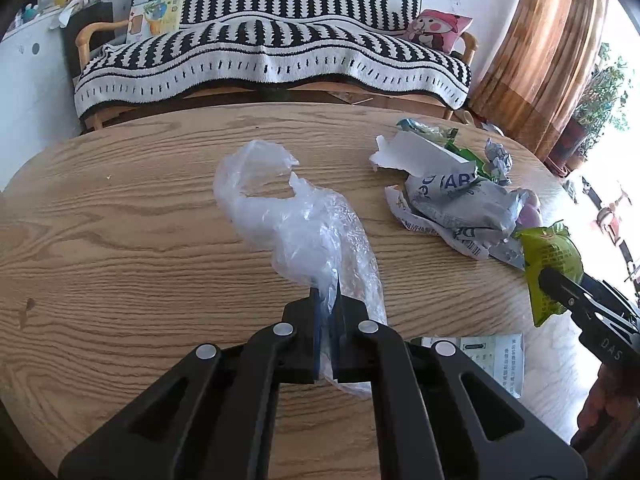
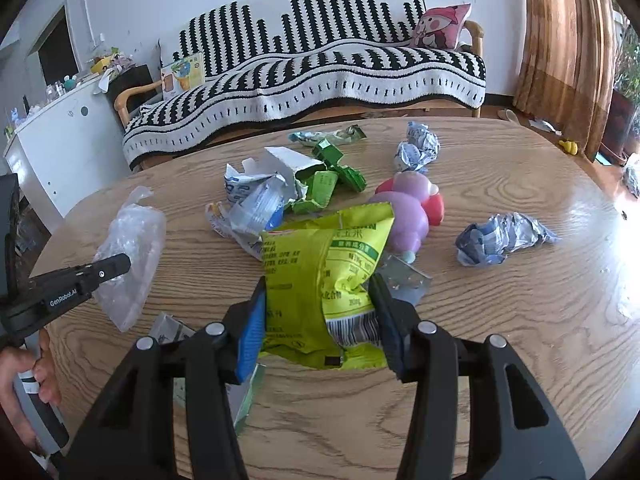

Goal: Collect trash
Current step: 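Carry both bags over the black bin and open both grippers to drop them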

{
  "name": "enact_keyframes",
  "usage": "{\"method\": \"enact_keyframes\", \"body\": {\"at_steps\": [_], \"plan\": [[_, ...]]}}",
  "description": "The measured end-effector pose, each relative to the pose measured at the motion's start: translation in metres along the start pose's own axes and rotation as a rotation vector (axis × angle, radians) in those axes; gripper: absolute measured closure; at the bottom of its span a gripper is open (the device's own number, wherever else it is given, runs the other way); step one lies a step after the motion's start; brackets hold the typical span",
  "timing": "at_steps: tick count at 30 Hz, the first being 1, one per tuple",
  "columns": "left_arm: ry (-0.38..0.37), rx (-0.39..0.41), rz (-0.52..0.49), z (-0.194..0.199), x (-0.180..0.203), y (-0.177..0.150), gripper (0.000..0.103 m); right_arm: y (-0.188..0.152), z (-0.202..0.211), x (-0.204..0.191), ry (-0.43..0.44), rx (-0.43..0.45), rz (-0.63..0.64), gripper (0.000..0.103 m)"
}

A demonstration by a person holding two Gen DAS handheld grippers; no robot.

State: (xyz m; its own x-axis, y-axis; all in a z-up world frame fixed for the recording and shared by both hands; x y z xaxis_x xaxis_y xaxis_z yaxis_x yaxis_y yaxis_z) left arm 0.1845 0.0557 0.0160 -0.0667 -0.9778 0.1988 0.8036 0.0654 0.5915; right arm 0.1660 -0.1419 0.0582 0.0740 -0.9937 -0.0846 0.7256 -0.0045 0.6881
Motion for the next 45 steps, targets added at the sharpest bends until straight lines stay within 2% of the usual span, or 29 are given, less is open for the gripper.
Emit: {"method": "enact_keyframes", "body": {"at_steps": [9,25,34,38,41,45], "plan": [[-0.006,-0.01,-0.006,-0.002,0.004,0.0,0.101,-0.003,-0.001,0.01,-0.051,-0.011,-0.018,0.054],[-0.023,-0.033,-0.002,-0.011,0.001,-0.002,0.101,-0.003,-0.008,0.002,-0.032,-0.042,-0.003,0.054],[-0.018,-0.011,0.0,-0.004,0.004,-0.003,0.101,-0.005,-0.007,0.006,-0.034,-0.04,-0.02,0.054],[-0.03,0.025,0.001,0.011,0.006,-0.004,0.101,-0.006,0.007,0.013,-0.046,-0.009,-0.037,0.054],[-0.056,0.067,-0.004,0.028,0.018,-0.002,0.101,-0.008,0.032,0.031,-0.052,0.032,-0.099,0.054],[-0.071,0.089,-0.094,0.048,0.068,-0.005,0.101,-0.021,0.078,0.06,-0.054,0.085,-0.16,0.054]]}}
Point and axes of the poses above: each gripper's, at about its wrist camera, not at the fingertips, and z roughly against the way its jaws point, x to its right, y to its top, the point moved 5 cm from there along -z, roughly the way its jaws point, and after that the axes turned 4 degrees about z, right-handed, at the moved point
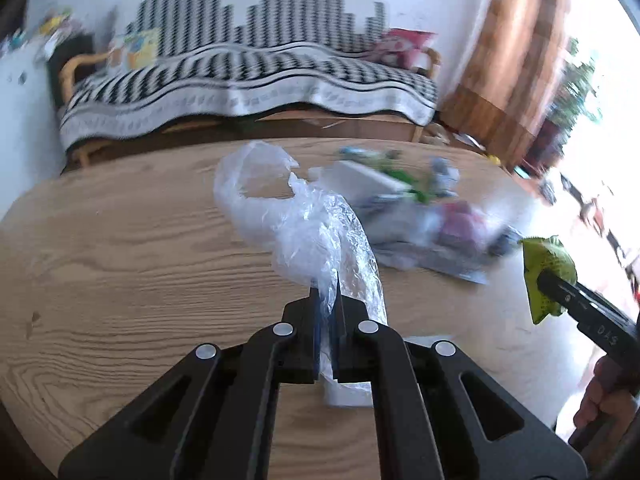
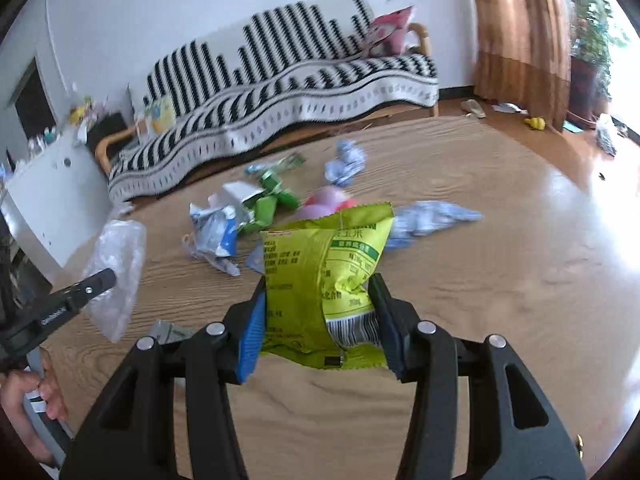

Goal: Collect trash
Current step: 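Carry both bags over the black bin and open both grippers to drop them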

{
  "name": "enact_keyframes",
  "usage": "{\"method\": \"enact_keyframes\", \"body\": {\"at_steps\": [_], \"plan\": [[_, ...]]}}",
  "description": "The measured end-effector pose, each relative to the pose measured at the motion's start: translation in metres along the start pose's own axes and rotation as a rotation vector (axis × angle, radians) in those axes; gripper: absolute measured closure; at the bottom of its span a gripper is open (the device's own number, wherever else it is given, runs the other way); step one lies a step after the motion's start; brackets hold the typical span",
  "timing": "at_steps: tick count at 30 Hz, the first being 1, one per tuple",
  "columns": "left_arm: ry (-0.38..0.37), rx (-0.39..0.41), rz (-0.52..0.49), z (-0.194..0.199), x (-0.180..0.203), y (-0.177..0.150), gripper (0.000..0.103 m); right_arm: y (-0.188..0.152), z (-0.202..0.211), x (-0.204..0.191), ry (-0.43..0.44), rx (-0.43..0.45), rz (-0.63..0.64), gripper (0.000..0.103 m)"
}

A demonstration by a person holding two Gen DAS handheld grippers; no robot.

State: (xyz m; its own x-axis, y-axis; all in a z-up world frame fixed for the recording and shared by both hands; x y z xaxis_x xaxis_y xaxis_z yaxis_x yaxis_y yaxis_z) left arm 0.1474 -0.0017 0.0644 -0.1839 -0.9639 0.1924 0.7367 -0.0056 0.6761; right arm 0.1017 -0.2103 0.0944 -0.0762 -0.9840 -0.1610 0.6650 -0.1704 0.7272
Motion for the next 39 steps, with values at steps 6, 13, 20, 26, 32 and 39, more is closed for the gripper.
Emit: {"method": "enact_keyframes", "body": {"at_steps": [6,13,20,26,32,39], "plan": [[-0.096,0.03,-0.182,0.034,0.132,-0.017,0.101,-0.018,0.086,0.087,-0.094,0.073,-0.056,0.054],[-0.235,-0.017,-0.4,0.053,0.281,-0.084,0.101,-0.058,0.166,0.195,-0.215,0.112,-0.172,0.054],[-0.396,-0.243,-0.498,0.042,0.374,-0.182,0.101,-0.138,0.188,0.271,-0.285,0.006,-0.275,0.054],[-0.374,-0.507,-0.545,-0.005,0.388,-0.281,0.101,-0.244,0.148,0.299,-0.23,-0.224,-0.407,0.054],[-0.381,-0.535,-0.537,-0.016,0.392,-0.281,0.101,-0.261,0.143,0.306,-0.211,-0.244,-0.451,0.054],[-0.38,-0.549,-0.561,-0.021,0.389,-0.281,0.093,-0.264,0.142,0.304,-0.156,-0.249,-0.517,0.024]]}}
Point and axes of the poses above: each gripper's, at about its wrist camera, not at the fingertips, and z roughly against the way its jaws point, x to its right, y to its top, the point moved 5 cm from there along -z, roughly the way its jaws point, and after that the axes turned 4 degrees about z, right-handed, at the moved point
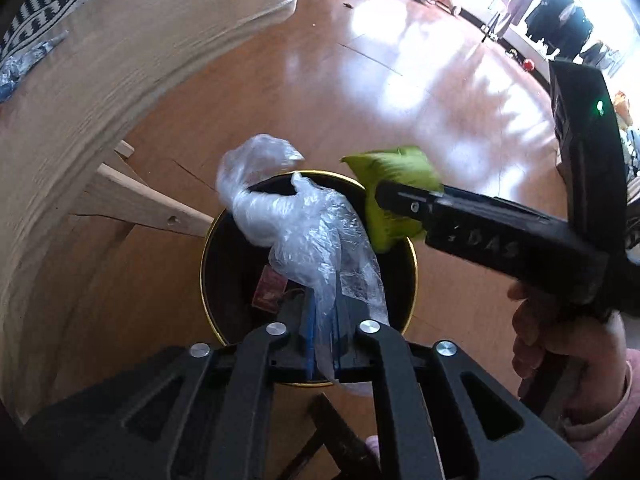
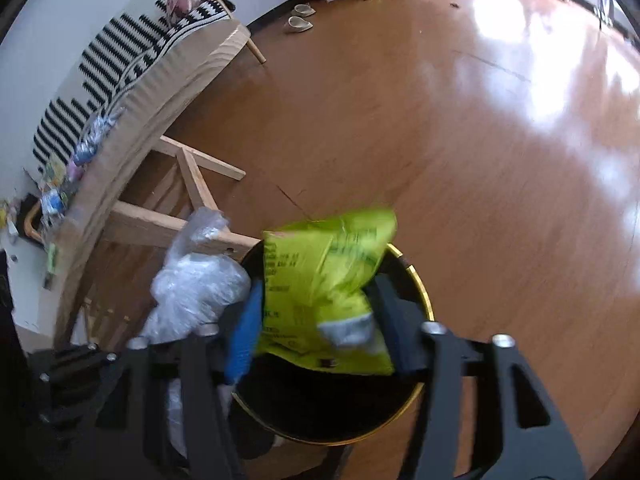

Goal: Collect trash
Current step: 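Carry both bags over the black bin and open both grippers to drop them, then move both grippers back toward the white-green medicine box on the table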

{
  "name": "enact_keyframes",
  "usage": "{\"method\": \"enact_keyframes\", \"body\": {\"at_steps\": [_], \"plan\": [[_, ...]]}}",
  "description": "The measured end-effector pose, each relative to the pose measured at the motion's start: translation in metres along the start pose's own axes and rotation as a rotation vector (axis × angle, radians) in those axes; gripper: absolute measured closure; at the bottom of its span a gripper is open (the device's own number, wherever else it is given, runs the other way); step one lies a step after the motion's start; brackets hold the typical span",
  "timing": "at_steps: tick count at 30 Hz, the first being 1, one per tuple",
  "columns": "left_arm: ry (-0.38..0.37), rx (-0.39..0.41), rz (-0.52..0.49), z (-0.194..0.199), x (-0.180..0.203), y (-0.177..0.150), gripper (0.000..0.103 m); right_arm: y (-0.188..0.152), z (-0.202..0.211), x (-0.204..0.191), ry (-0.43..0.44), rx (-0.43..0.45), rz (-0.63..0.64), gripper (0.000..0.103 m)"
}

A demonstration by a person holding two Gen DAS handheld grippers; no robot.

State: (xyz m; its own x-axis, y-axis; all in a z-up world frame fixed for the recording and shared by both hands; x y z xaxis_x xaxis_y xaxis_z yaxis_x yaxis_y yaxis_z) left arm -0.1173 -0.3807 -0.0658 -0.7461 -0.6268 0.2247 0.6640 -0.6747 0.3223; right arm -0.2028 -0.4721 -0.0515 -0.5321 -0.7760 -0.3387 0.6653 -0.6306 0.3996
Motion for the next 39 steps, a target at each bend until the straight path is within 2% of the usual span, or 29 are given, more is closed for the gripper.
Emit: {"method": "enact_keyframes", "body": {"at_steps": [1,2,3,5,9,13,17,27,31,35,39], "plan": [[0.016,-0.011,0.0,-0.002,-0.001,-0.001,0.083,0.001,0.002,0.002,0.007,-0.002,-0.021,0.016],[0.032,-0.01,-0.002,0.0,-0.002,-0.001,0.043,0.002,0.002,0.005,0.01,-0.006,-0.043,0.009],[0.048,0.016,-0.009,0.003,-0.002,0.0,0.01,0.003,0.003,0.007,0.008,-0.008,-0.058,0.008],[0.052,0.082,-0.025,0.014,0.0,0.002,0.008,0.007,0.005,0.011,-0.007,-0.012,-0.085,0.007],[0.079,0.104,-0.01,0.022,-0.007,0.002,0.008,0.01,0.01,0.017,-0.039,0.004,-0.101,0.007],[0.061,0.146,-0.001,0.034,-0.013,0.003,0.007,0.009,0.015,0.016,-0.057,0.014,-0.085,0.007],[0.05,0.136,0.016,0.037,-0.012,0.003,0.007,0.014,0.015,0.006,-0.056,0.014,-0.07,0.007],[0.042,0.197,0.019,0.066,-0.021,0.002,0.006,0.023,0.022,-0.026,-0.05,0.037,-0.02,0.007],[0.04,0.219,0.028,0.082,-0.033,0.003,0.006,0.029,0.028,-0.044,-0.051,0.05,0.007,0.007],[0.05,0.253,-0.01,0.108,-0.047,0.003,0.006,0.038,0.036,-0.067,-0.046,0.083,0.032,0.007],[0.09,0.301,0.001,0.143,-0.094,-0.002,0.006,0.05,0.048,-0.099,-0.063,0.13,0.102,0.007]]}}
Point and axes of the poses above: each gripper's, at about its wrist camera, not at the fingertips, and z roughly against the way its jaws point, x to its right, y to its top, the point moved 5 cm from there along -z, roughly the way its jaws point, and after that the axes turned 4 degrees about z, right-handed, at the moved point
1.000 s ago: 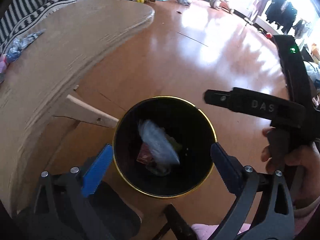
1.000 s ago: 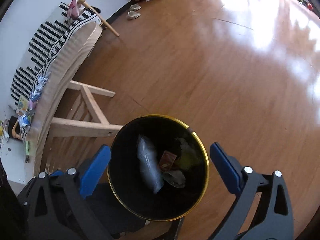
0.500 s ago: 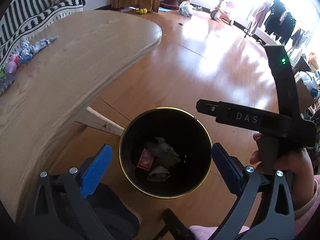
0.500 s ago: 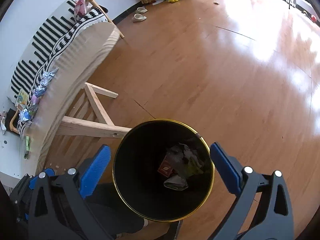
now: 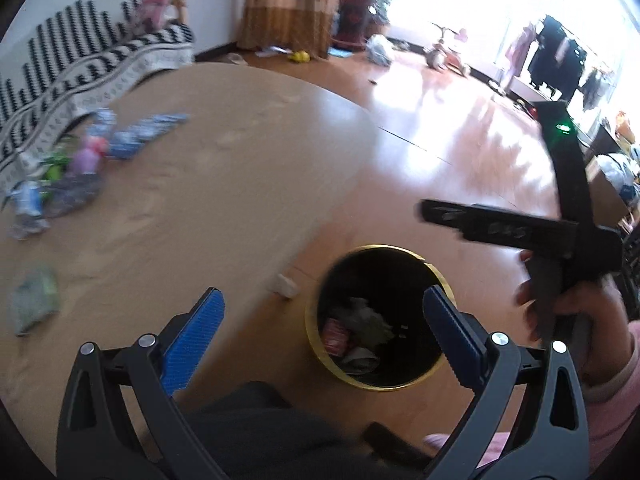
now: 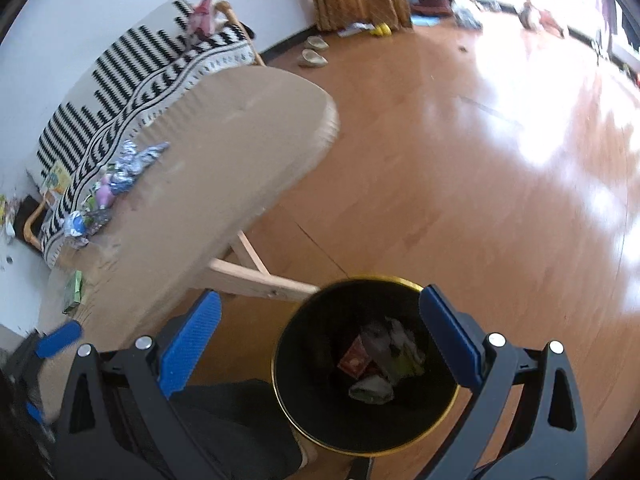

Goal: Collect trash
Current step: 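Move both grippers back toward the white-green medicine box on the table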

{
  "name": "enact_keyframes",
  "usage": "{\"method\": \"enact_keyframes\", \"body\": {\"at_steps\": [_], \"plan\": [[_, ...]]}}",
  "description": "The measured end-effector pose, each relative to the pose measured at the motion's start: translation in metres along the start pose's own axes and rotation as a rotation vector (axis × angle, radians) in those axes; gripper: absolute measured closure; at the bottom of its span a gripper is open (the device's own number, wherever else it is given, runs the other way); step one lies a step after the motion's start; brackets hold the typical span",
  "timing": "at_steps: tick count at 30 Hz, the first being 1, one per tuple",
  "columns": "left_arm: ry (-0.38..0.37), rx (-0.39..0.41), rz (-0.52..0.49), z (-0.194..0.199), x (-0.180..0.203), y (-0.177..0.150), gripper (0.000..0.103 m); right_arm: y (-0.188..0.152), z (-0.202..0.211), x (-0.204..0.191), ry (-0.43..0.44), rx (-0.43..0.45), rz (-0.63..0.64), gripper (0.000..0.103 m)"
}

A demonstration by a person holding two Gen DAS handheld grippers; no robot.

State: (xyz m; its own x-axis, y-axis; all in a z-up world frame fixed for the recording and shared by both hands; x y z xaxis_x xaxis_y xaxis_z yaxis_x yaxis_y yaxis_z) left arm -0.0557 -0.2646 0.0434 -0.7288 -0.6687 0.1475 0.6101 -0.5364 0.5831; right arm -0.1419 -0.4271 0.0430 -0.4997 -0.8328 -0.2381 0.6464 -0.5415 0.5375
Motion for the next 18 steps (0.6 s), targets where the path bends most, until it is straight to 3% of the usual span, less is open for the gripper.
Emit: {"method": "enact_keyframes", "body": {"at_steps": [4,8,11,14,18], "plan": [[0.128,0.036,0.059,0.03,-0.099,-0.002,0.006,0.014,0.002,-0.044,-0.013,0.031,0.13,0.007],[0.258,0.019,0.091,0.046,-0.184,-0.01,0.006,0.019,-0.014,-0.1,0.026,0.015,0.291,0.007],[0.266,-0.014,0.087,0.046,-0.232,-0.016,0.006,0.019,-0.031,-0.133,0.078,-0.015,0.337,0.007],[0.24,-0.092,-0.003,0.032,-0.254,-0.019,0.006,0.019,-0.046,-0.157,0.107,-0.039,0.352,0.007],[0.245,-0.172,-0.219,0.006,-0.263,-0.017,0.007,0.019,-0.062,-0.177,0.111,-0.061,0.391,0.007]]}}
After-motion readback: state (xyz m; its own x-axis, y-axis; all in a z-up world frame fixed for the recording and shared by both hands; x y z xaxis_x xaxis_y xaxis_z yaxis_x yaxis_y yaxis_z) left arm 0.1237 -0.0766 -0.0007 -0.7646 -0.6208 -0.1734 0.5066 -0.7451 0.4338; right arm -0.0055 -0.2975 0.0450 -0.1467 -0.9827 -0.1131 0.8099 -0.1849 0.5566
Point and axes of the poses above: each gripper's, at about its wrist camera, not at the fingertips, and z roughly against the way its jaws point, x to its right, y to its top, the point moved 5 cm from there along -z, roughly the way its jaws point, and after that the axes turned 4 degrees about z, right-handed, at the moved point
